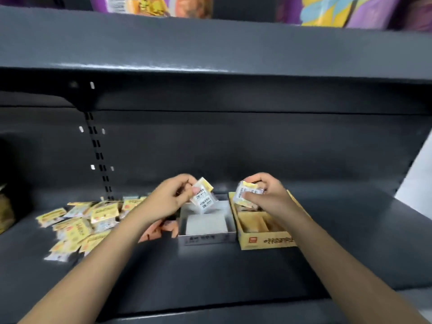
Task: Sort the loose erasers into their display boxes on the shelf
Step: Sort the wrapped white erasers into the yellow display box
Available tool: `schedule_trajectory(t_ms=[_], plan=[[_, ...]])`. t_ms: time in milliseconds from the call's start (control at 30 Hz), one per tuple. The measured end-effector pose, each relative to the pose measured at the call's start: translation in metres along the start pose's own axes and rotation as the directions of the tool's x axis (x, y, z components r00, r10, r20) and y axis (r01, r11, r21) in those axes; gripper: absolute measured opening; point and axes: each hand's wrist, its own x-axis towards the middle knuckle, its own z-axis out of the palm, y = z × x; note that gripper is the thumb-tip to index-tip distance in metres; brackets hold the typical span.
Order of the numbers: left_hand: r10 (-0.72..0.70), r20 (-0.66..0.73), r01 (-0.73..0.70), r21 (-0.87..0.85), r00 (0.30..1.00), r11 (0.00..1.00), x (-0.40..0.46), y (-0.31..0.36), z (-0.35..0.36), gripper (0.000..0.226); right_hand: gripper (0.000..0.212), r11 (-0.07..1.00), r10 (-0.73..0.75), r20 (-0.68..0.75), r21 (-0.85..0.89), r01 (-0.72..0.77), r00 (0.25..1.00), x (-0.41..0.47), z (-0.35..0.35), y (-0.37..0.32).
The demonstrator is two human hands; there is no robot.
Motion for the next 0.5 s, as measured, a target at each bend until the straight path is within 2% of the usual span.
schedule_trajectory(t_ms=[133, 267, 333, 500], plan=[[0.012, 0.076, -0.009, -0.038, 0.997, 0.999, 0.033, 0.016, 0.033, 0.010, 0.023, 0.999, 0.046, -0.097, 0.020, -0.045, 0.994, 0.004, -0.033, 0.015], [-0.011, 0.089, 0.011, -0.002, 0.996, 1.000, 0.056, 0.027, 0.057, 0.013, 0.042, 0.997, 0.058, -0.113, 0.048, -0.053, 0.992, 0.008, -0.051, 0.024], [-0.040, 0.060, 0.039, 0.021, 0.997, 0.999, 0.063, 0.027, 0.065, 0.012, 0.045, 0.999, 0.046, -0.109, 0.029, -0.043, 0.993, 0.013, -0.058, 0.030], [-0.081, -0.062, 0.090, 0.156, 0.995, 0.984, 0.071, 0.027, 0.084, 0.015, 0.030, 0.997, 0.072, -0.147, -0.006, -0.073, 0.987, 0.028, -0.064, 0.039]])
